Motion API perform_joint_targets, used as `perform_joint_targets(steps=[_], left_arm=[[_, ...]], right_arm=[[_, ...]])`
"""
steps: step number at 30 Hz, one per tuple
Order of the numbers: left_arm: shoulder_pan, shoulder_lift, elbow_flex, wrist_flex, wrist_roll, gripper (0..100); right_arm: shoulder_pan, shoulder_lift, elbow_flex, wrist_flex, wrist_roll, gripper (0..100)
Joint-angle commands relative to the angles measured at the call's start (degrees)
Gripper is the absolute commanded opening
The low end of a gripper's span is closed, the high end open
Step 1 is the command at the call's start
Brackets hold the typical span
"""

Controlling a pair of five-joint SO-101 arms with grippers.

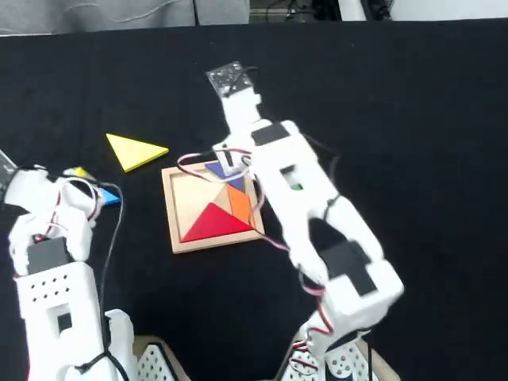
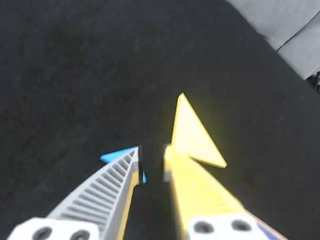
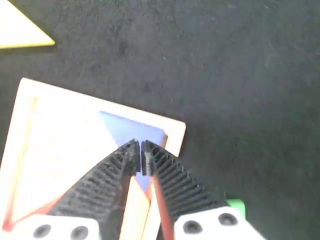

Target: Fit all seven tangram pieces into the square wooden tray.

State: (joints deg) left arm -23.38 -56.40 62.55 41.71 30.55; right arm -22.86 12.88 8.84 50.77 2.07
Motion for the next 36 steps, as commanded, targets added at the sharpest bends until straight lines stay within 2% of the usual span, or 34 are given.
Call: perform_joint_targets(steps=[1,8,14,19,23,26,29,31,34,36], left_arm=[[-1.01,-1.05,6.37,-9.76,0.26,3],[-4.97,-1.05,12.53,-18.99,-8.26,4],[-4.79,-1.05,15.43,-23.38,-14.15,4],[-4.97,-1.05,15.69,-23.65,-14.77,4],[-5.05,-1.05,15.69,-23.47,-14.77,4],[-4.97,-0.88,15.69,-22.77,-15.38,4],[-4.00,-0.53,14.20,-18.99,-23.30,4],[-2.15,-0.53,12.70,-16.70,-25.76,4],[1.27,-0.44,7.96,-11.16,-30.24,4],[5.93,-0.35,2.86,-3.87,-37.71,4]], right_arm=[[-0.88,5.58,-9.89,0.44,0.53,1.1],[-1.76,11.56,-13.49,0.53,0.62,1.1],[-1.67,12.70,-13.49,3.34,0.70,1.1],[0.79,12.53,-13.85,8.70,3.25,1.1],[2.90,9.71,-14.90,10.20,1.58,1.1],[3.78,3.65,-14.55,12.40,0.09,1.1],[5.10,-3.65,-10.77,13.36,0.35,1.1],[5.63,-7.52,-6.64,12.75,0.62,1.1],[5.89,-11.21,2.15,7.38,0.70,1.1],[6.24,-12.09,8.31,1.76,0.70,1.1]])
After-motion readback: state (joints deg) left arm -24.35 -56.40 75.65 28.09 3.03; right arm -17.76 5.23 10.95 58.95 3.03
